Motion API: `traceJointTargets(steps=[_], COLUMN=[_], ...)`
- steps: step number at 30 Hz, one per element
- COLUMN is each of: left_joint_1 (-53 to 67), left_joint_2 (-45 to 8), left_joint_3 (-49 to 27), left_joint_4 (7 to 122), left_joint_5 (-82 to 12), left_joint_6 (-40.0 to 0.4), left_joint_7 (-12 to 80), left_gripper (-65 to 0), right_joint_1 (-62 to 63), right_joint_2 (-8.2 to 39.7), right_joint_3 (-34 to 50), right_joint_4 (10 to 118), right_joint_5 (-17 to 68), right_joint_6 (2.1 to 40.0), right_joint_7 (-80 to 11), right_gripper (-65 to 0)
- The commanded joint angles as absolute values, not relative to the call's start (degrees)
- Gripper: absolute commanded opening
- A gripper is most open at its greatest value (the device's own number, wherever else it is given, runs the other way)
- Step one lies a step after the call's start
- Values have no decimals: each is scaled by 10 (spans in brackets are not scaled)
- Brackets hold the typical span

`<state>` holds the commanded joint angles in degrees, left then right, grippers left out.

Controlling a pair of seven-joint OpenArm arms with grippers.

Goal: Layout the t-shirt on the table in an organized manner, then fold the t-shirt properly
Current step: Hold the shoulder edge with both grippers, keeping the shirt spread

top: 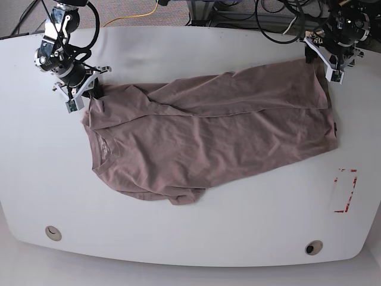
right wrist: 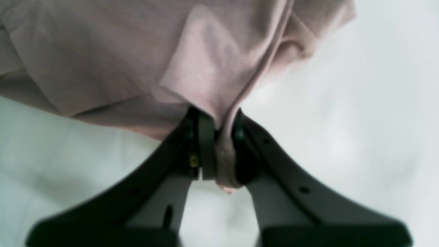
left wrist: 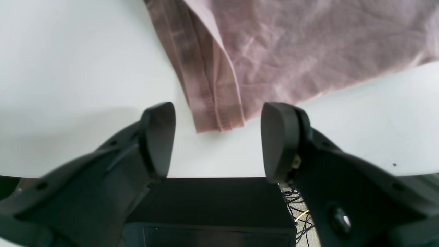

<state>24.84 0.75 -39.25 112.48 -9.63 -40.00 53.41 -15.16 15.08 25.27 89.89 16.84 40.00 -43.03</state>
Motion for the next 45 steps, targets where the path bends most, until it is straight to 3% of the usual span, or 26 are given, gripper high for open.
traceJointTargets(steps=[14,39,41,45], left_joint_1=[237,225,225,225], left_joint_2=[7,-32,-36,-37], left_joint_3=[-382,-370,-368,-367], left_joint_4=[1119,1004,997,982], left_joint_5=[-95,-90,-81,-73], left_joint_6=[-400,-400,-400,-400], left_joint_7=[534,523,523,523], left_gripper=[-272,-279,-308,-474], right_joint_1=[-151,-150,-149,-149], right_joint_2=[151,151,151,151], right_joint_3=[253,253,253,254], right_joint_4=[899,899,899,899], right_joint_5=[168,168,168,168], right_joint_6=[400,400,400,400], right_joint_7=[-430,-430,-430,-430], right_gripper=[-631,-631,-631,-633])
